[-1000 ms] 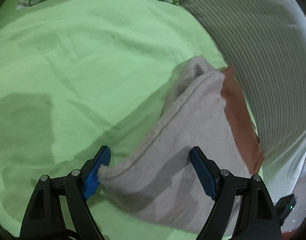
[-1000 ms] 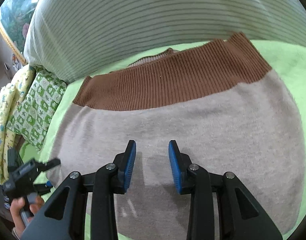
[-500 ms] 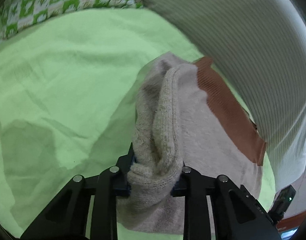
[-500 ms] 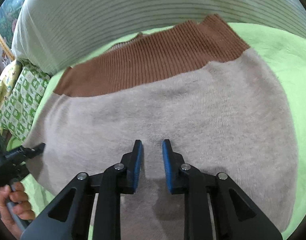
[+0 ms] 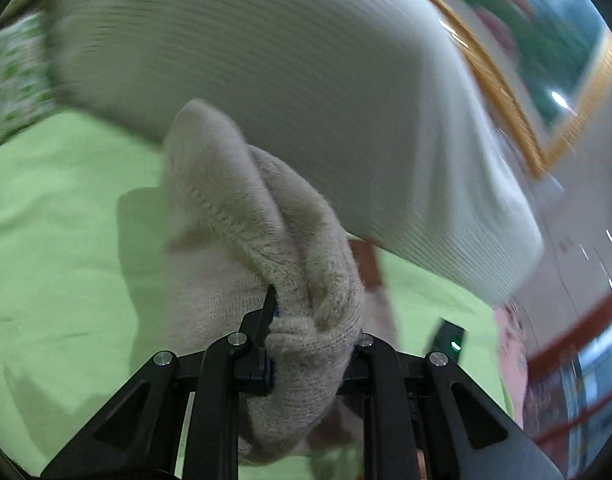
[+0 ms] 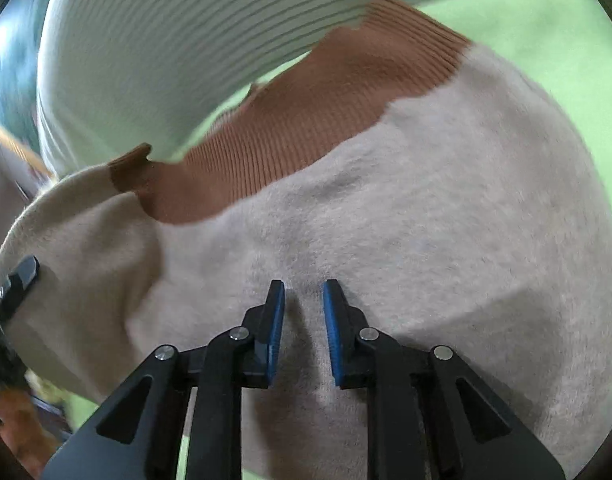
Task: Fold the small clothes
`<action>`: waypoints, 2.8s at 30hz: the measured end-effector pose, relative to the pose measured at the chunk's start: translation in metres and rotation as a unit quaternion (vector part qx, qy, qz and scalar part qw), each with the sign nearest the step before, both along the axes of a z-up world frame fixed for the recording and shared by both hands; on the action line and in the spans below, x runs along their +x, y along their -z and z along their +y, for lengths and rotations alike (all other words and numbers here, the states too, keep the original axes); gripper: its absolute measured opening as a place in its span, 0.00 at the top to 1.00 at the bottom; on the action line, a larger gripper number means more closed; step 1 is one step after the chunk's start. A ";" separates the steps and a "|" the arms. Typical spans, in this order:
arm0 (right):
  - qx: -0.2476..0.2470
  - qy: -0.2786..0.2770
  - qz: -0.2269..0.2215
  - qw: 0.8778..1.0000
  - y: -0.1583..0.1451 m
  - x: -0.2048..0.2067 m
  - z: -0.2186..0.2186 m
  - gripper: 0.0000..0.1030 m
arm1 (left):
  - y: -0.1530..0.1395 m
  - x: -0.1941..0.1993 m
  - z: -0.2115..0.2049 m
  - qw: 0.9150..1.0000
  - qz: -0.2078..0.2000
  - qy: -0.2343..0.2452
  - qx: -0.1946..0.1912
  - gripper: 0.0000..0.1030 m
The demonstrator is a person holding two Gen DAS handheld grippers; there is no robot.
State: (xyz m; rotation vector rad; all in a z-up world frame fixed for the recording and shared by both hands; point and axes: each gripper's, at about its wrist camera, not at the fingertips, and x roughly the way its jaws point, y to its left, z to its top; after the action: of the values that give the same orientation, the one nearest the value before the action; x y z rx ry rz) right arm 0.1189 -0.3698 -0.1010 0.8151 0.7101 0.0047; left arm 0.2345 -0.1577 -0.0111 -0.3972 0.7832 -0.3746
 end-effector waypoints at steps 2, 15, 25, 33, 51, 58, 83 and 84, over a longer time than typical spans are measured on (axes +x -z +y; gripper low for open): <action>0.021 0.025 -0.014 0.999 -0.003 -0.015 -0.017 0.81 | 0.011 0.001 -0.034 0.999 0.005 0.045 0.022 0.80; 0.105 0.067 -0.047 0.991 -0.003 -0.043 -0.066 0.47 | 0.053 -0.047 -0.053 0.987 0.032 0.109 0.117 0.29; 0.031 -0.029 -0.002 0.999 -0.017 0.017 -0.017 0.42 | 0.095 -0.070 0.007 0.965 0.055 0.044 0.253 0.22; -0.042 -0.081 0.015 0.996 -0.035 0.053 0.011 0.51 | 0.116 -0.047 0.003 0.953 0.072 -0.010 0.293 0.39; -0.110 -0.028 -0.007 0.994 -0.073 -0.009 -0.052 0.89 | 0.116 -0.040 -0.016 0.959 0.071 0.028 0.274 0.54; -0.120 0.001 0.022 0.993 -0.031 -0.016 -0.063 0.89 | 0.121 -0.031 -0.019 0.957 0.078 0.042 0.278 0.55; -0.143 -0.058 0.057 0.986 -0.024 -0.089 -0.009 0.59 | 0.123 -0.052 -0.021 0.954 0.089 0.032 0.284 0.52; -0.147 -0.067 0.060 0.985 -0.021 -0.085 -0.005 0.60 | 0.124 -0.051 -0.021 0.954 0.089 0.033 0.286 0.52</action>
State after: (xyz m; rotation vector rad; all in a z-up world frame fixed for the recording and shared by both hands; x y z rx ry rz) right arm 0.0336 -0.3751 -0.0800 0.4868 0.8560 -0.0274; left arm 0.1835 -0.1788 -0.1350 0.1420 1.0415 -0.1594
